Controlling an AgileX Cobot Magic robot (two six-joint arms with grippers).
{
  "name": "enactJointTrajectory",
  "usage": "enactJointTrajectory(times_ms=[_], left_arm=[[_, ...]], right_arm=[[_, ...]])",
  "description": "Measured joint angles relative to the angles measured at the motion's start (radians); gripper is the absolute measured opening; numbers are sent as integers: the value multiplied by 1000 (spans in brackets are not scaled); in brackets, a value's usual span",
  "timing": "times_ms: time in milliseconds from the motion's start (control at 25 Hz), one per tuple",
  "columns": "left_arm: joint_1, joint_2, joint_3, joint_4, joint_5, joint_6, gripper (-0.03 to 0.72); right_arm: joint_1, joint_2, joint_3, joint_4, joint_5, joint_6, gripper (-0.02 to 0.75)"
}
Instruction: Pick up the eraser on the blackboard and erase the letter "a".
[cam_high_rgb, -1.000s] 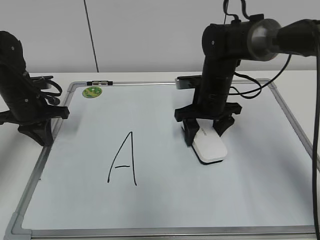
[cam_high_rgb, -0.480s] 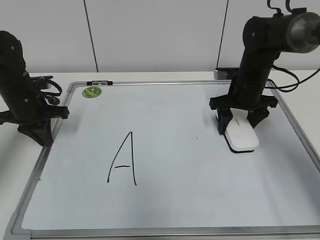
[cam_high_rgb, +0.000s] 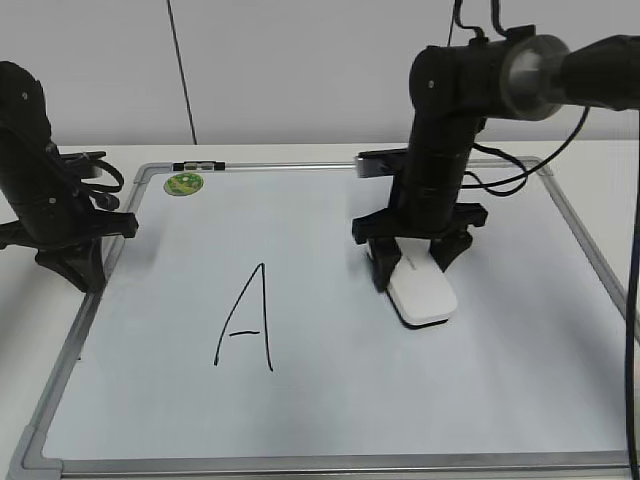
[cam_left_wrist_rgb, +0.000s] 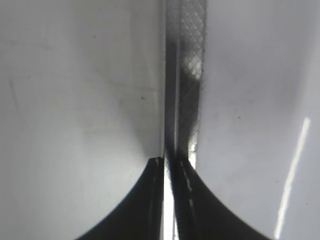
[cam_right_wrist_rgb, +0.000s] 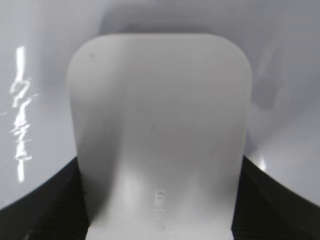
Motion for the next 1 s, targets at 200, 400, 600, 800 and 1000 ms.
enactJointTrajectory(times_ms=[200,400,600,800,1000], left_arm=[[0,0,0,0,0,0,28],[0,0,0,0,0,0,29],[0,0,0,0,0,0,28],[0,0,0,0,-2,0,28],[0,0,0,0,-2,0,28]], right_arm=[[81,0,2,47,-2,-4,525],[105,0,3,80,-2,-16,525],[105,-53,-9,81,-2,-16,525],[105,-218,-18,-6,-12,21,525],[105,-342,-8,-168,-17,91,525]])
